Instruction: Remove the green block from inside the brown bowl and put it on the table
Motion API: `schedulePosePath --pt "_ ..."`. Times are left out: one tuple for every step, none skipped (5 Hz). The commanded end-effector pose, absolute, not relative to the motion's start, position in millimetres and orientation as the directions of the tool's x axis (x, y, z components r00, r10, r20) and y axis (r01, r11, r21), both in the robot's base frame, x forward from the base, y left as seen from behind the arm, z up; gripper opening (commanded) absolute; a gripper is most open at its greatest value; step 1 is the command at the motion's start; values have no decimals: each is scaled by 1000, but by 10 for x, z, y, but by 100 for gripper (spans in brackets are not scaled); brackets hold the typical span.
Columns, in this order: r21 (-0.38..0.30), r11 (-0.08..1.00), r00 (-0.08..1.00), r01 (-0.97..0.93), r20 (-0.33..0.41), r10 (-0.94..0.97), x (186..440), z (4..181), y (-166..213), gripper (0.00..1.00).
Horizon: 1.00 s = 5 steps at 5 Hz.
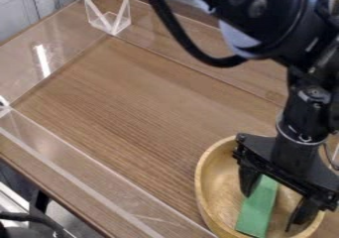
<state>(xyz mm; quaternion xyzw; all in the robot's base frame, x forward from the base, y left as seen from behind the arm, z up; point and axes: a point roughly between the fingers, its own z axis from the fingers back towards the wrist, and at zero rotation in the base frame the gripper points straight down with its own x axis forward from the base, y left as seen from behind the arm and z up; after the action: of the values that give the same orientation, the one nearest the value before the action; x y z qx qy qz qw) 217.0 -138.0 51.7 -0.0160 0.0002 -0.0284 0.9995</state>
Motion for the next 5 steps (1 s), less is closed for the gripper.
schedulePosePath --pt "-60 997 999 38 39 -36 2259 583 -1365 100" --pt "-68 997 999 25 43 -22 2282 564 -1331 100" --pt "-76 997 999 15 47 -12 2300 531 -1311 100" --pt "-81 997 999 7 49 -3 2316 502 -1297 100" --pt "-86 996 999 0 52 5 2330 475 -1287 100"
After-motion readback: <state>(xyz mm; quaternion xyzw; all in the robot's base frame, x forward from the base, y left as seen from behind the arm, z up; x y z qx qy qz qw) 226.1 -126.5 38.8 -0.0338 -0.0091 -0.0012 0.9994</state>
